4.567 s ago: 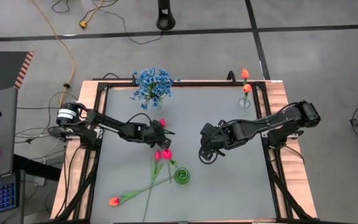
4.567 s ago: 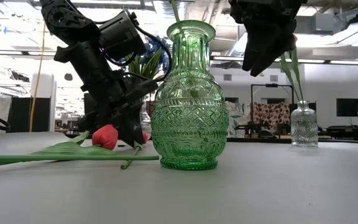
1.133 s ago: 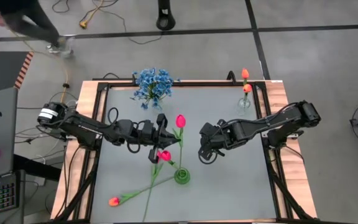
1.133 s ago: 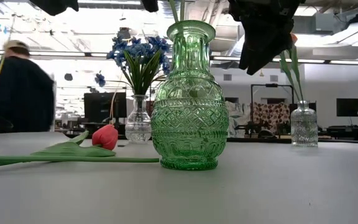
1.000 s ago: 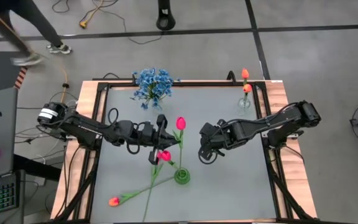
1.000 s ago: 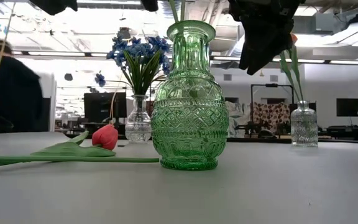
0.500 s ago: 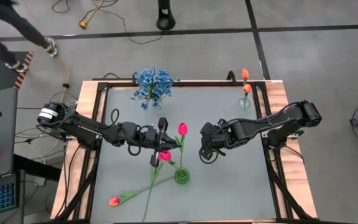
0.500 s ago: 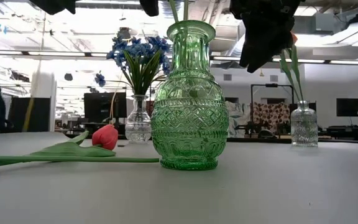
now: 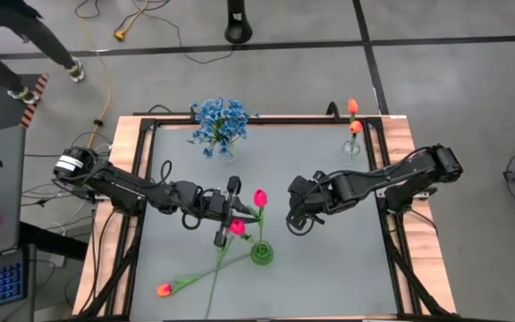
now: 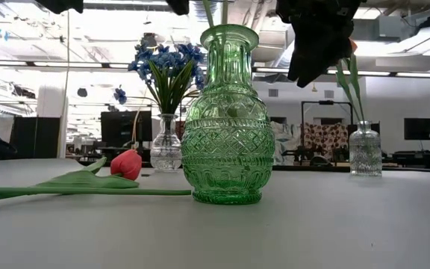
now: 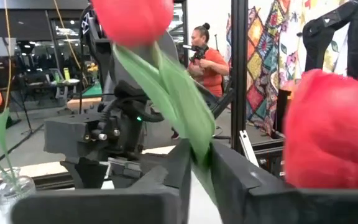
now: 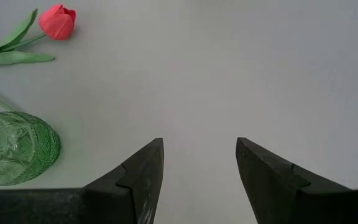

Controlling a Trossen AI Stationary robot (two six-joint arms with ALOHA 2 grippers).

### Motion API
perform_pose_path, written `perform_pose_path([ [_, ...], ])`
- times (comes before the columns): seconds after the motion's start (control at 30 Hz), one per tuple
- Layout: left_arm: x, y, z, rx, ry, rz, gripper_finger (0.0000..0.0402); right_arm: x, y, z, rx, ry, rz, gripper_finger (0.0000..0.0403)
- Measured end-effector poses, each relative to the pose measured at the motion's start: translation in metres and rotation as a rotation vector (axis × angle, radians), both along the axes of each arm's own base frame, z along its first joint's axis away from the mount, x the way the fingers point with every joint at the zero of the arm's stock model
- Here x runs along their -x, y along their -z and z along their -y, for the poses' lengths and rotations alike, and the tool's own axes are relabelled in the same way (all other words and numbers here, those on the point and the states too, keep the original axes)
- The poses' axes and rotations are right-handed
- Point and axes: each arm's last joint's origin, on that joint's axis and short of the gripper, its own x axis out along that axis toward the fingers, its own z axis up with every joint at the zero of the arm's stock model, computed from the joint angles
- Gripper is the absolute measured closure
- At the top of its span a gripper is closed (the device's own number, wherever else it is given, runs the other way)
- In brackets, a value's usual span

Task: Sort flowers into vase by color
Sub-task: Put the top pink tulip into the green vase, then put the pink tulip into the green vase

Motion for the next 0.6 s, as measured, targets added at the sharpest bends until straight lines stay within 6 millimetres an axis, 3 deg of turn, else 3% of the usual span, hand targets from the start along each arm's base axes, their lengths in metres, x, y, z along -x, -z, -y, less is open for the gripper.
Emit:
perform_pose_path([
  [0.3, 0.001, 0.0, 0.0, 0.003, -0.002, -0.016, 0.0263, 0.0, 0.0, 0.0, -0.001, 0.001, 0.0, 0.0175],
  [0.6, 0.016, -0.012, -0.006, -0.044, -0.101, -0.062, 0.0244, 0.0, 0.0, 0.0, -0.001, 0.002, -0.001, 0.0175],
])
